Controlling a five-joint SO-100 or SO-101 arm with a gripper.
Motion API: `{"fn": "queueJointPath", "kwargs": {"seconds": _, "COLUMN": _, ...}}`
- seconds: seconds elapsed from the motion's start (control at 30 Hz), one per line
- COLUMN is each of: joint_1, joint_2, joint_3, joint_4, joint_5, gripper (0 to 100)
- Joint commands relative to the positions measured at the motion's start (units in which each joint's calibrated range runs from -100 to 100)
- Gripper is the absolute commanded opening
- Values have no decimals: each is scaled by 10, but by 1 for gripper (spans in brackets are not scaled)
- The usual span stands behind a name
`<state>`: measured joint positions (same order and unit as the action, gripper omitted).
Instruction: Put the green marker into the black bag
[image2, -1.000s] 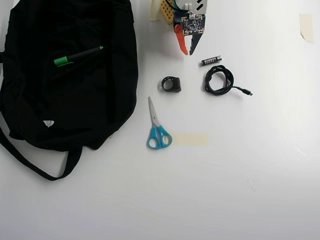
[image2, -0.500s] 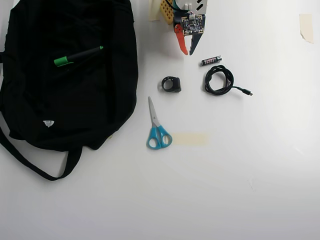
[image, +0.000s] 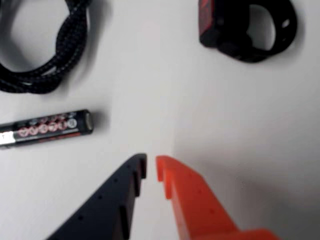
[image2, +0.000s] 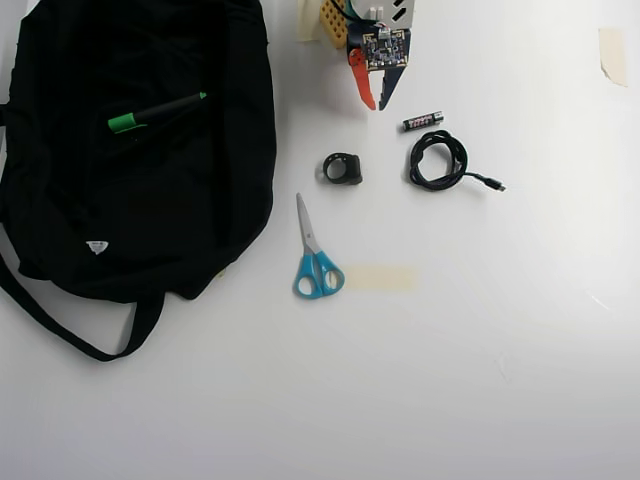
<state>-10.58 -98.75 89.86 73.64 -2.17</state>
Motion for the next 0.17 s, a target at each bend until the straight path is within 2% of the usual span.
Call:
{"fn": "queueJointPath", "kwargs": {"seconds": 0.0, "joint_1": -2, "joint_2": -5, "joint_3": -2, "joint_4": 17, "joint_5": 1, "gripper": 2}}
{"fn": "queueJointPath", "kwargs": {"seconds": 0.13, "joint_1": -2, "joint_2": -5, "joint_3": -2, "joint_4": 17, "joint_5": 1, "gripper": 2}}
